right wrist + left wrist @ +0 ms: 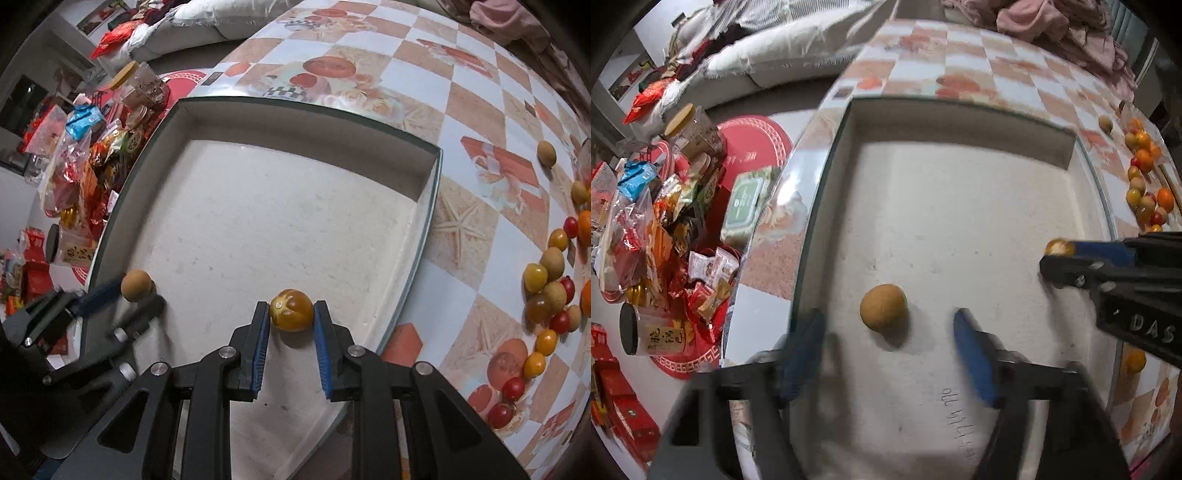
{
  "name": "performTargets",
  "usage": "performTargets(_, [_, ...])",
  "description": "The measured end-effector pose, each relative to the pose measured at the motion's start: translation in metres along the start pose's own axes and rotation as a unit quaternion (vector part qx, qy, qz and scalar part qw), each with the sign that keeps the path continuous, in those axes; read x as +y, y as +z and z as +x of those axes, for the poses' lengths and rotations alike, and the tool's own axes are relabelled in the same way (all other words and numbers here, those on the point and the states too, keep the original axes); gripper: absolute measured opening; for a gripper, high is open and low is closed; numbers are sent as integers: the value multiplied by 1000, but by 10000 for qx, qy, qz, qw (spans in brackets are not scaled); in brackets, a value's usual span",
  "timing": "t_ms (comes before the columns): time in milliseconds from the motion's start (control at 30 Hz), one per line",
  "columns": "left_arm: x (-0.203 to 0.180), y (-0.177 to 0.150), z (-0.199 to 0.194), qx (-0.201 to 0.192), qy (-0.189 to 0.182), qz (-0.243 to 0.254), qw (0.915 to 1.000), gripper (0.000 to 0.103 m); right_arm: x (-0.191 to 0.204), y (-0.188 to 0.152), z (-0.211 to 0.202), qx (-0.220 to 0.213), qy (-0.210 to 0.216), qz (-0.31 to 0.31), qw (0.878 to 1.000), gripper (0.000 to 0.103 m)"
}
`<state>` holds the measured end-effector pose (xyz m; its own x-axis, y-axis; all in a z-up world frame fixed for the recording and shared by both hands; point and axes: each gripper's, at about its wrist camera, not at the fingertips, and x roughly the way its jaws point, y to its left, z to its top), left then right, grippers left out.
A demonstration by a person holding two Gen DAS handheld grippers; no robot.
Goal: Organize fruits
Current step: 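Carry both fruits over the white tray and open both tools, then move both tools back over the fruits on the table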
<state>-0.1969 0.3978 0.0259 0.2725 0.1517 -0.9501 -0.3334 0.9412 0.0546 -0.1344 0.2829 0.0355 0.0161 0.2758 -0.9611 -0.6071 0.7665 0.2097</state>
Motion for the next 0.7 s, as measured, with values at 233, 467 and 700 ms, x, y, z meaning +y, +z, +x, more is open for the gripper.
performTargets(233, [-4, 2, -1, 84, 56, 63, 9999, 74, 5, 3, 0, 7, 66, -77, 9999, 56])
performTargets(467, [-4, 3, -5, 133, 173, 91, 9997, 74, 1, 7, -25, -381, 355, 87, 9986, 80])
performTargets(700, [-24, 17, -21, -26, 109, 318, 9994, 74, -22, 1, -55, -665, 442, 413, 9960, 80])
